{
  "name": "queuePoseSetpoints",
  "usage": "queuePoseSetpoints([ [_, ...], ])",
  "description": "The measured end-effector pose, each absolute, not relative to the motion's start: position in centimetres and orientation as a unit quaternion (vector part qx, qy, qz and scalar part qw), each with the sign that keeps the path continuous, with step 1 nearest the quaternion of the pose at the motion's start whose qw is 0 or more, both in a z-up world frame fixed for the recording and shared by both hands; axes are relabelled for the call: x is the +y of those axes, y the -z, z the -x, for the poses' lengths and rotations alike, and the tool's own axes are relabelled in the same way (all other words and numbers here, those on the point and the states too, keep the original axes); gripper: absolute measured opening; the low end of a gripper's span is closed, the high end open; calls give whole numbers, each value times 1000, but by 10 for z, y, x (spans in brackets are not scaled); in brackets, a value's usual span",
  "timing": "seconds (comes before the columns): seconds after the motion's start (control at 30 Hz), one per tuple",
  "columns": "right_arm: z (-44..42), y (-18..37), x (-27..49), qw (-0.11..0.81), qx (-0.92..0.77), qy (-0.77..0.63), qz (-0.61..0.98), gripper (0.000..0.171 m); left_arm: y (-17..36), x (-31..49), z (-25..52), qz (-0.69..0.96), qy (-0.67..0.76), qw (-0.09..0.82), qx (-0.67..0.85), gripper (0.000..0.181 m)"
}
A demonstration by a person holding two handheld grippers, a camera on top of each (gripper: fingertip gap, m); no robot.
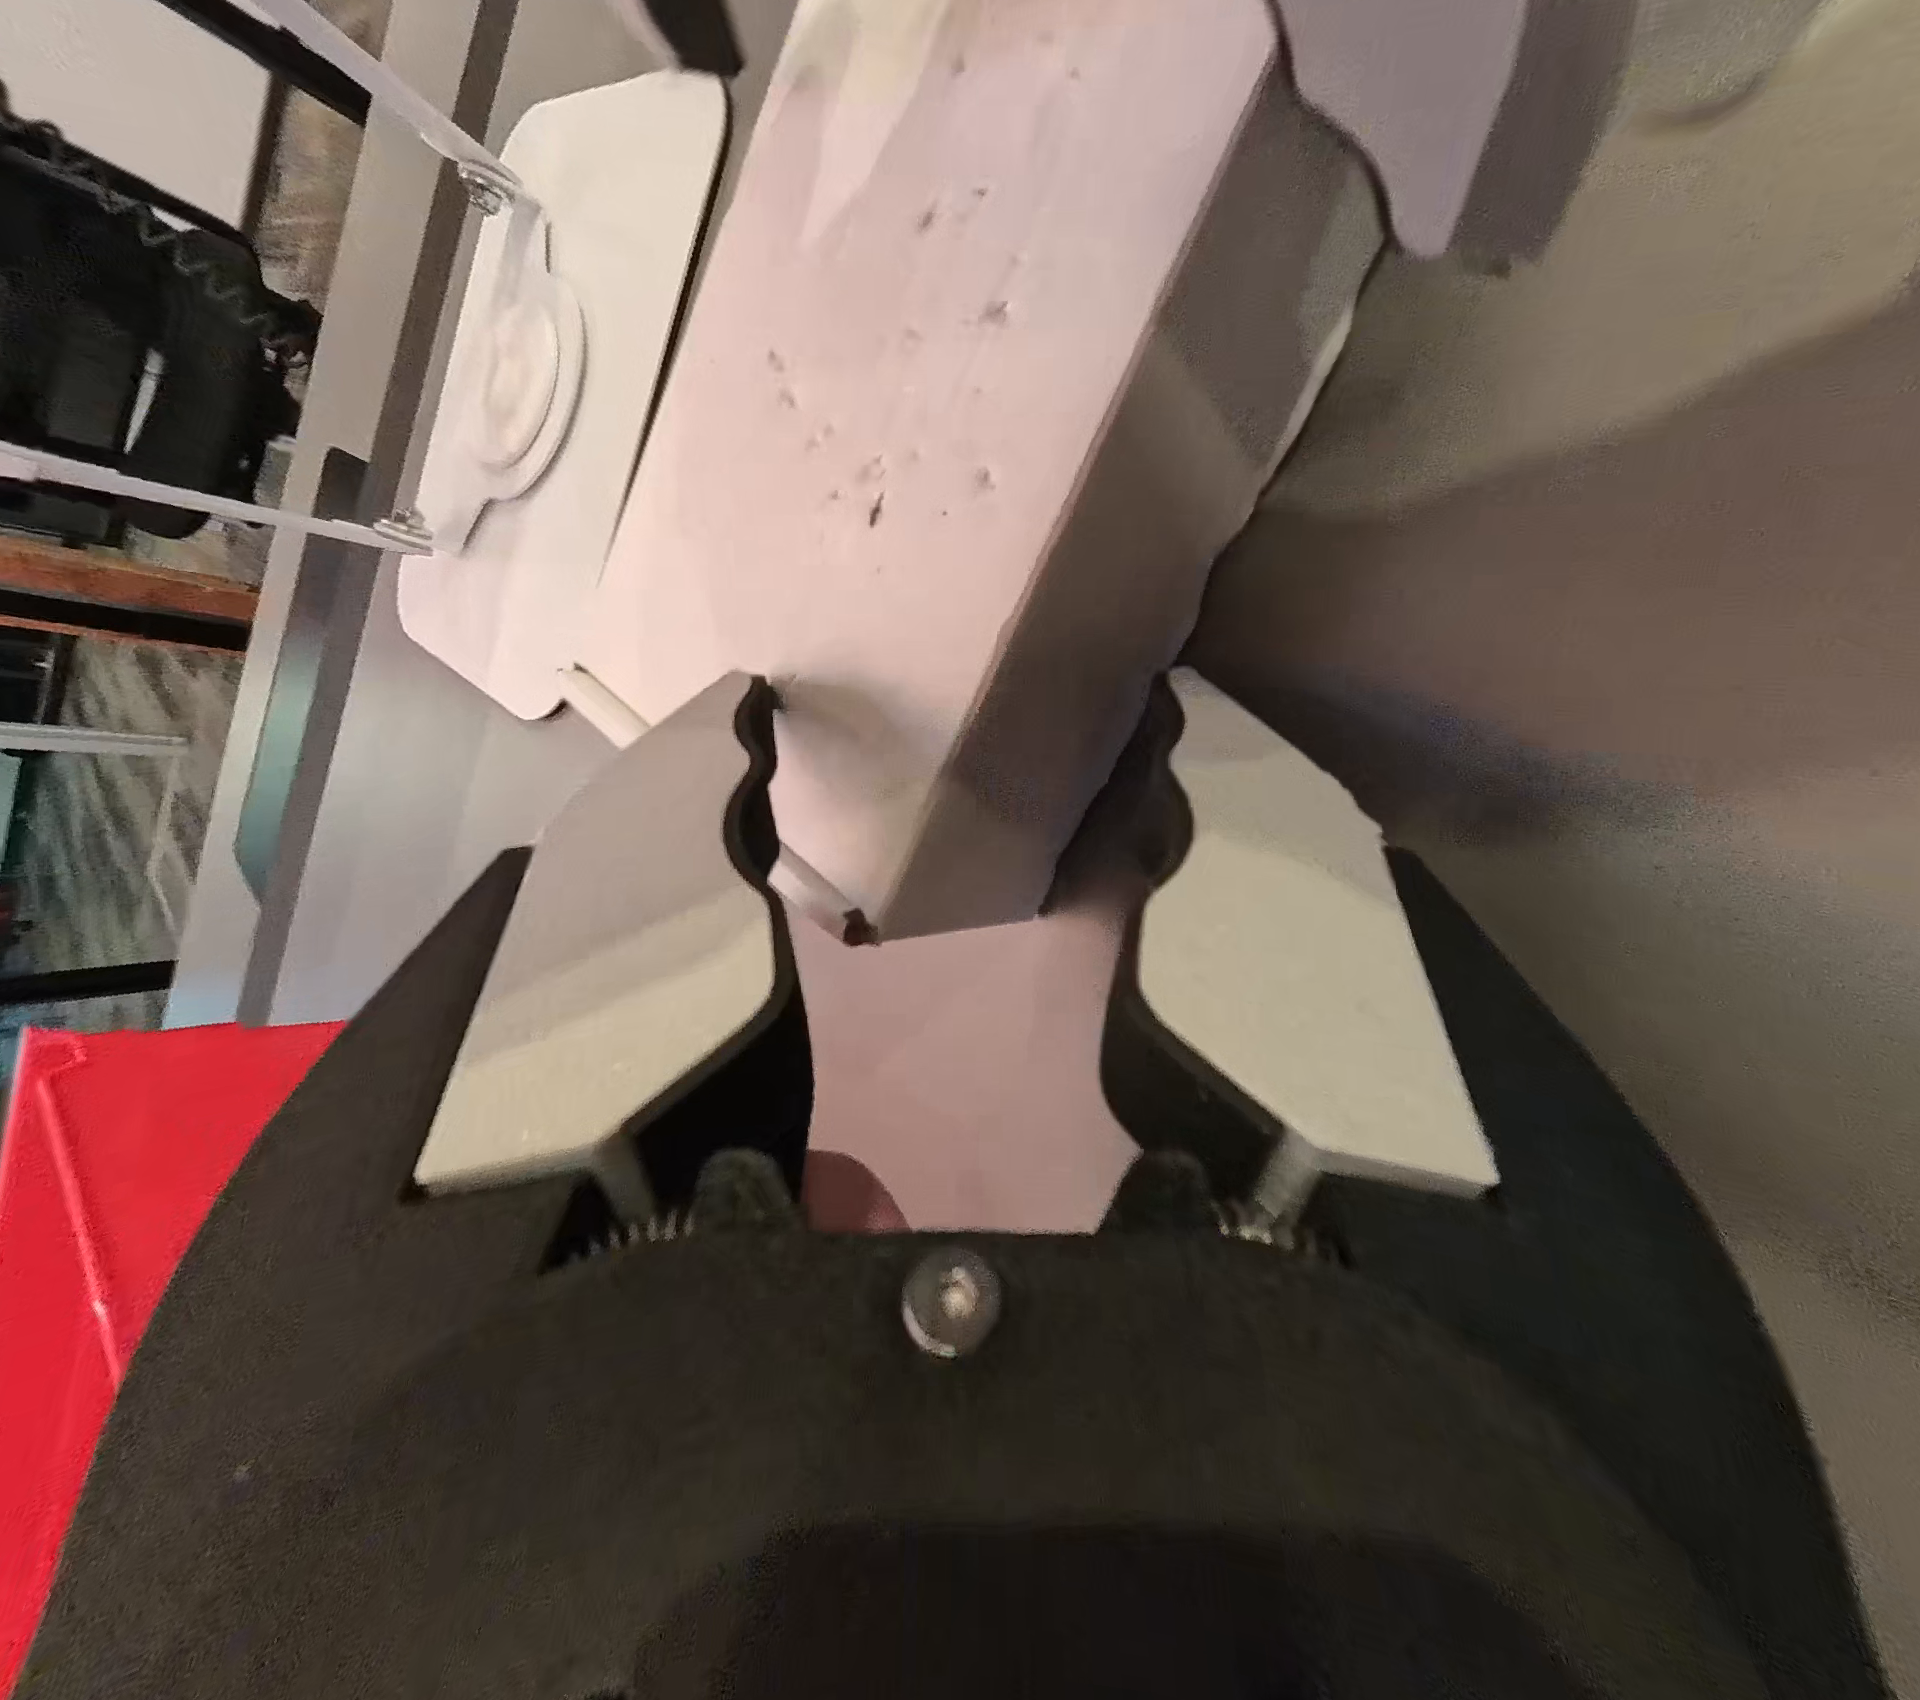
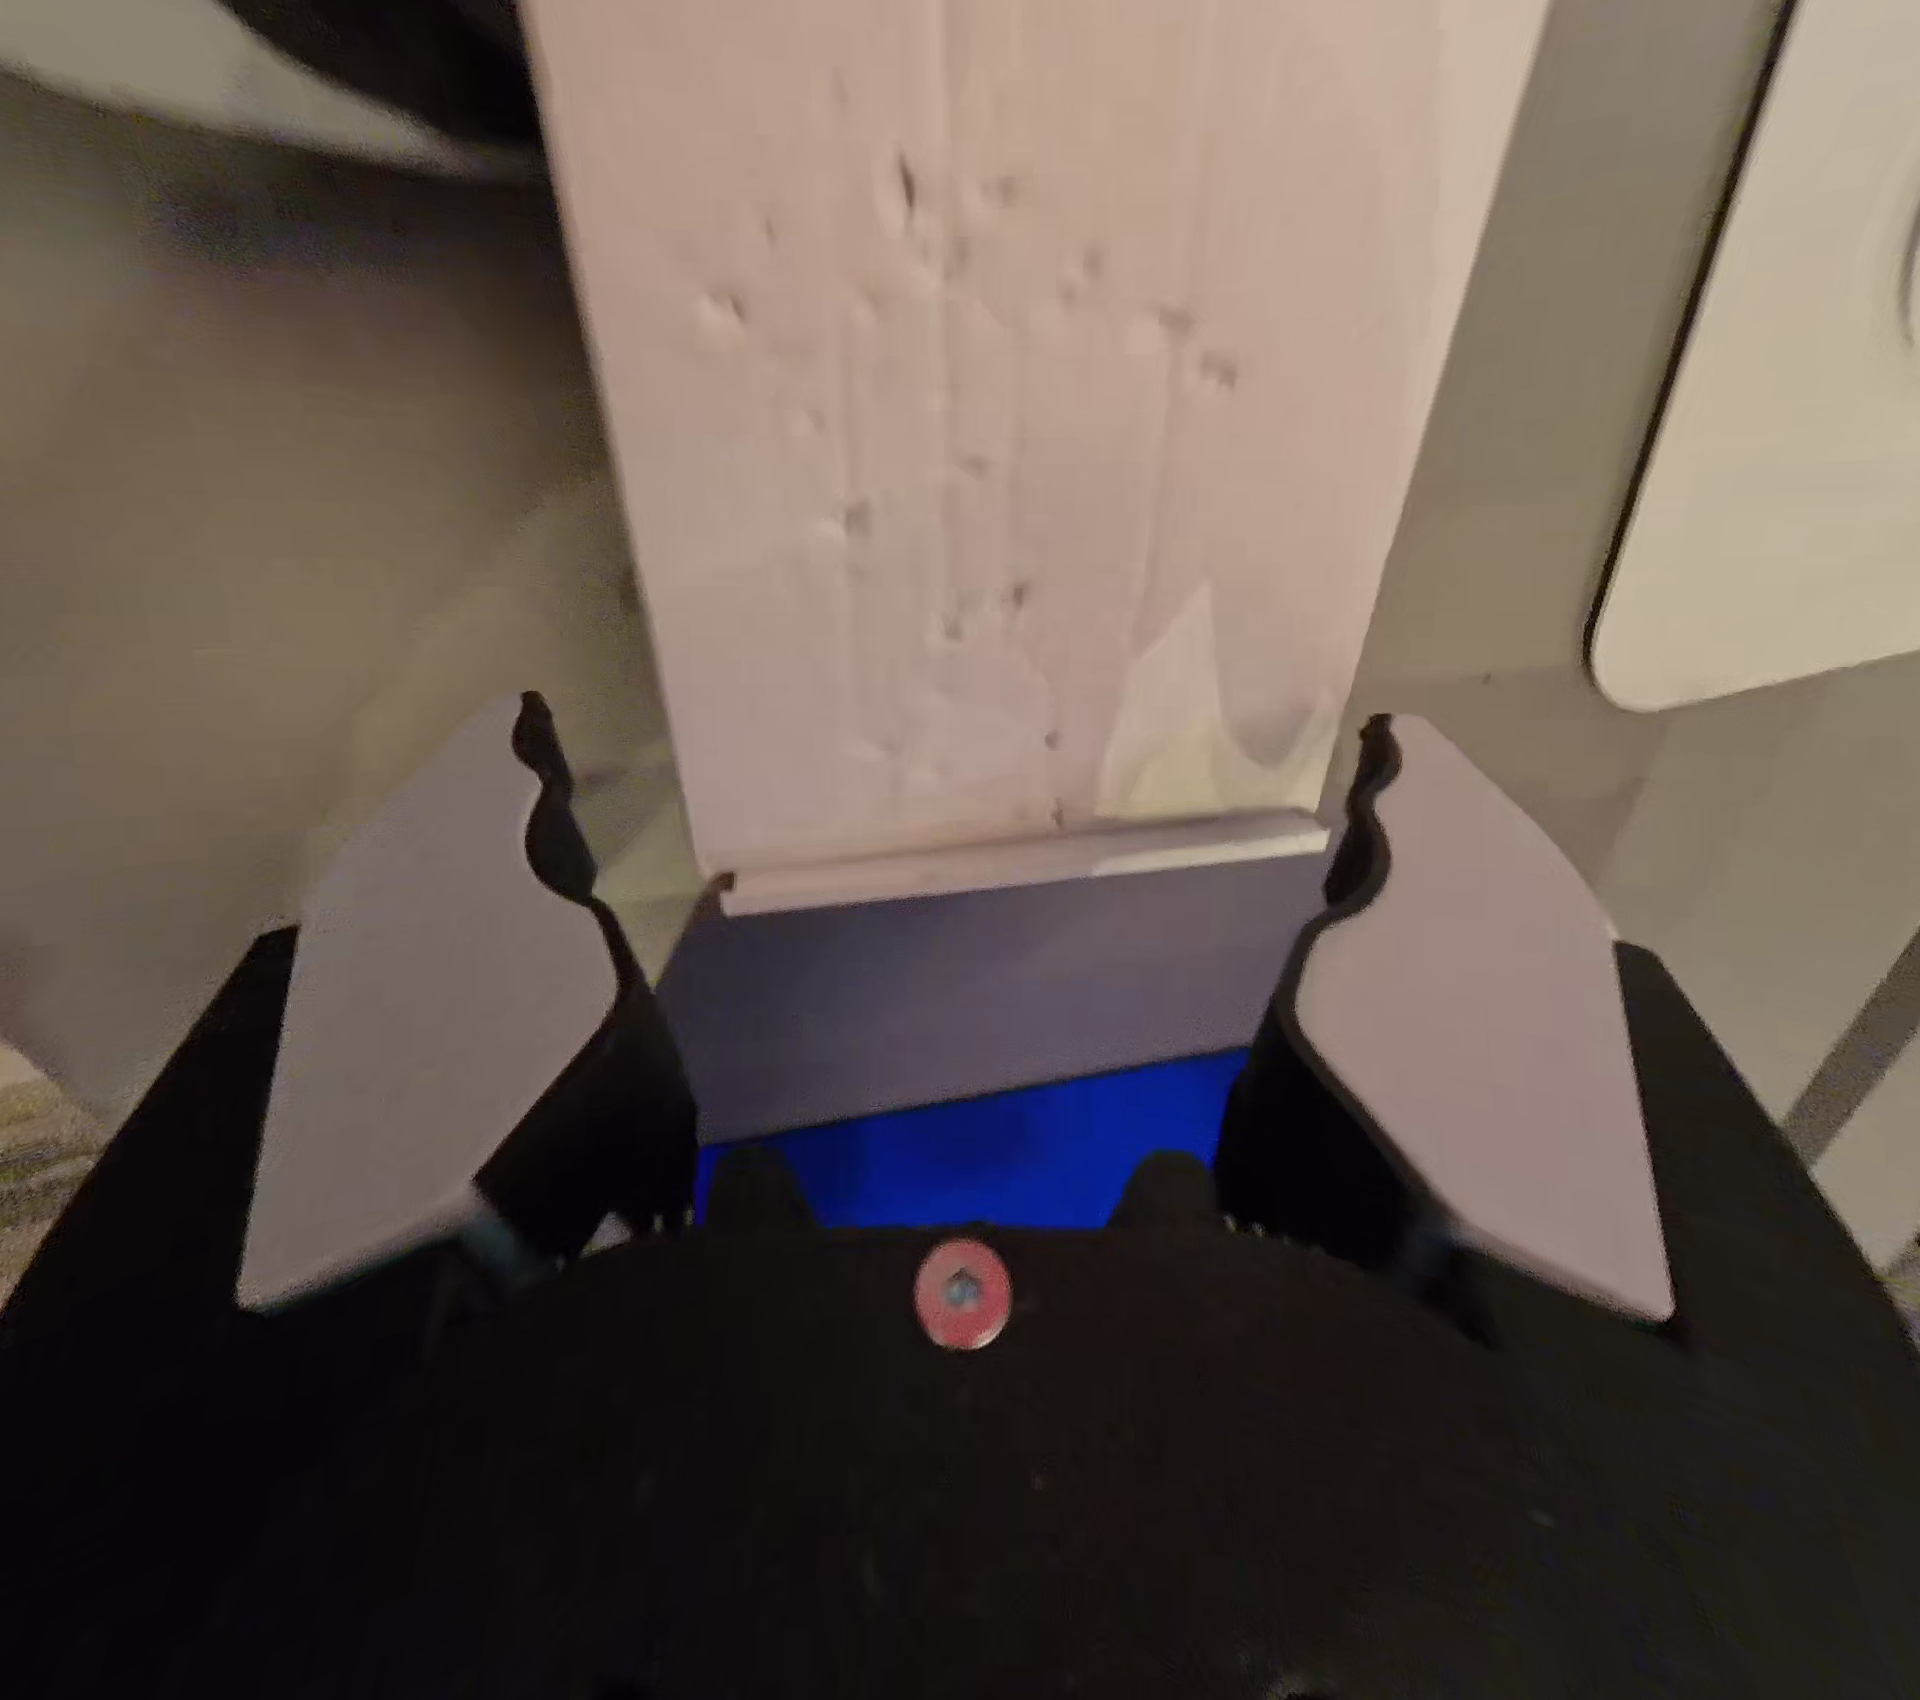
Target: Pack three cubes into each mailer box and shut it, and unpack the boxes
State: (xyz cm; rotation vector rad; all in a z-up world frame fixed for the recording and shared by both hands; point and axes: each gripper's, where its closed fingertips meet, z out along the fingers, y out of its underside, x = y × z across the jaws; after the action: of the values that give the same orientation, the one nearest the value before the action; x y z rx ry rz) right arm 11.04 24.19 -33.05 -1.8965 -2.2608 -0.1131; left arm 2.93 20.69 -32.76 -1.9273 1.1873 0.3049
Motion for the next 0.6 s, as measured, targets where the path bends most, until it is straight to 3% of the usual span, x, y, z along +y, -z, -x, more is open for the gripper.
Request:
queuePoseSetpoints([
  [0.07, -95, 330, 240, 97, -764, 18, 638, 146, 327, 206, -30, 769, -114, 418, 471, 68],
  [0.3, -72, 357, 251, 51, -785, 65, 613, 144, 324, 200, -32, 778, -73, 420, 461, 65],
  [0.6, -77, 331, 252, 61, -777, 7, 626, 141, 279, 200, -11, 776, -49, 477, 410, 72],
])
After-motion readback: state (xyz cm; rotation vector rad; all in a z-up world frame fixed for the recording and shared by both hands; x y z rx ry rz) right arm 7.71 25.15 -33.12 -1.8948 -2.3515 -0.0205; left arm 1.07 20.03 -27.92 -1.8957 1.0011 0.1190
